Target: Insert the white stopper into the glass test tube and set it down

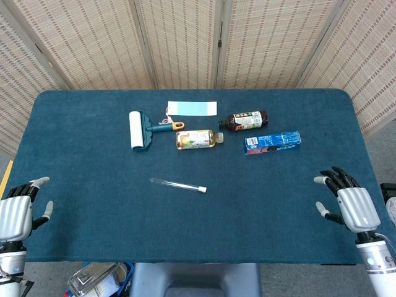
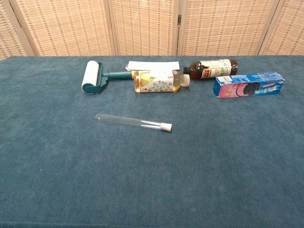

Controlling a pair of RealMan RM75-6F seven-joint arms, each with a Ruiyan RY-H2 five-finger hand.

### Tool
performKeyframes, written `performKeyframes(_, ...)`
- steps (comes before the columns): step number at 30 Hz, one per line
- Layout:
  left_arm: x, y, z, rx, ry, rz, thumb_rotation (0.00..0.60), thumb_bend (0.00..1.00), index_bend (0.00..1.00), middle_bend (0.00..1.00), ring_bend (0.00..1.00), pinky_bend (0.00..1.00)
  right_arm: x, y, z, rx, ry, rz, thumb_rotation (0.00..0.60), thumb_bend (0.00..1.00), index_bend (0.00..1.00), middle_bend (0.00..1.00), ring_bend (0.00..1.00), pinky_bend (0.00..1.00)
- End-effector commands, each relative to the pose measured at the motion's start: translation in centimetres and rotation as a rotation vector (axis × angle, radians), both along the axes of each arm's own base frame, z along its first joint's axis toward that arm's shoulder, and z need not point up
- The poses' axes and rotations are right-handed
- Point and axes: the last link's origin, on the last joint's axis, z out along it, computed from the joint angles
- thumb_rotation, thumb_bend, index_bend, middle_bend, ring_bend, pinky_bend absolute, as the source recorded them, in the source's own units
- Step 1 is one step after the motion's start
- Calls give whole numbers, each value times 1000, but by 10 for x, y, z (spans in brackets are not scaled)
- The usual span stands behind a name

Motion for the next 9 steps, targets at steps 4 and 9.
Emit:
performKeyframes(4, -1, -13, -6, -12, 16, 29, 600, 366, 240, 308, 301, 273, -6, 26, -1, -34, -10, -55, 600, 271, 280, 197, 78, 189)
performKeyframes(9, 1, -16, -8, -13, 11, 30, 600, 366, 241, 306, 300, 261, -9, 38, -1, -59, -23, -77, 600, 271, 280, 197, 78, 189)
